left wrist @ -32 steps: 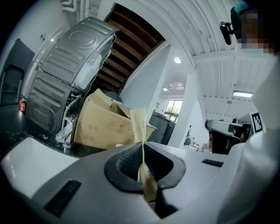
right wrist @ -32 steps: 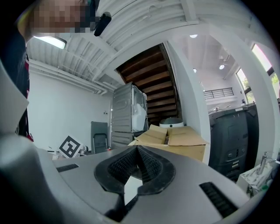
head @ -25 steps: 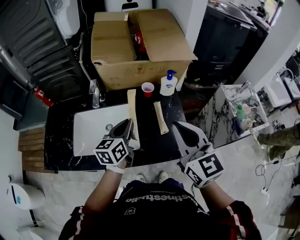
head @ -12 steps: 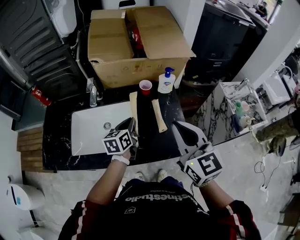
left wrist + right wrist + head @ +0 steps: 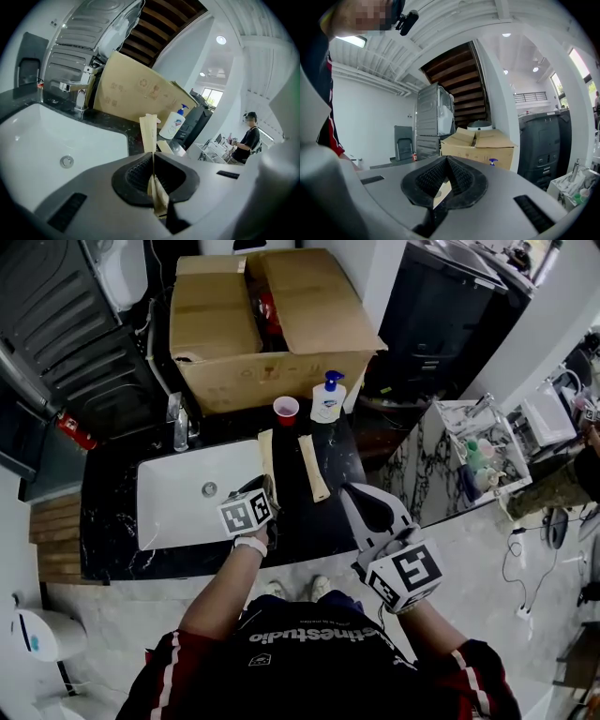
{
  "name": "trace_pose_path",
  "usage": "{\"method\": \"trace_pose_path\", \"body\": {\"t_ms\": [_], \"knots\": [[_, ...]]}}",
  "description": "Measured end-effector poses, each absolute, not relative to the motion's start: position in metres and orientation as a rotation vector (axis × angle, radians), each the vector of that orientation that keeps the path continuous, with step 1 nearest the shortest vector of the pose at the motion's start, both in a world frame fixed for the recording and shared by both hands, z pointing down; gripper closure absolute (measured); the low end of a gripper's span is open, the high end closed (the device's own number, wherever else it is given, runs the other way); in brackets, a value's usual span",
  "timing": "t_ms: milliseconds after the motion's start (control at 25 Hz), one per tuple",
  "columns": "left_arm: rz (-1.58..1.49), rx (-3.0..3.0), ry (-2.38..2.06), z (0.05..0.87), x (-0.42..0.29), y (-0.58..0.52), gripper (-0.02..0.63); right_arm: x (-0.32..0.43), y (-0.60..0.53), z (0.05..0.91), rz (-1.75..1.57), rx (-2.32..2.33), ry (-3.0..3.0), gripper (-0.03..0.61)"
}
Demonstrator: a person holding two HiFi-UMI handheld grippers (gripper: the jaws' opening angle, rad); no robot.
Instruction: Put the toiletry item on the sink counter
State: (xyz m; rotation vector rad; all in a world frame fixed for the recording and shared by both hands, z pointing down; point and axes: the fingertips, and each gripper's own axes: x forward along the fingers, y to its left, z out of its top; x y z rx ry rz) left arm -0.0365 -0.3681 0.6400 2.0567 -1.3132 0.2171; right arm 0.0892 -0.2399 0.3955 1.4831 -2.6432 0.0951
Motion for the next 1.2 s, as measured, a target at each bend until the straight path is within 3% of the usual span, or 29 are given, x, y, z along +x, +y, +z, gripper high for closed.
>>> {"method": "trace_pose_path", "body": {"t_ms": [1200], "knots": [[0.369,1.886,-1.321,0.703,-0.014,-0.39,0.586,0.098,-0.242,0.395,0.141,1.496,-2.649,0.541]]}}
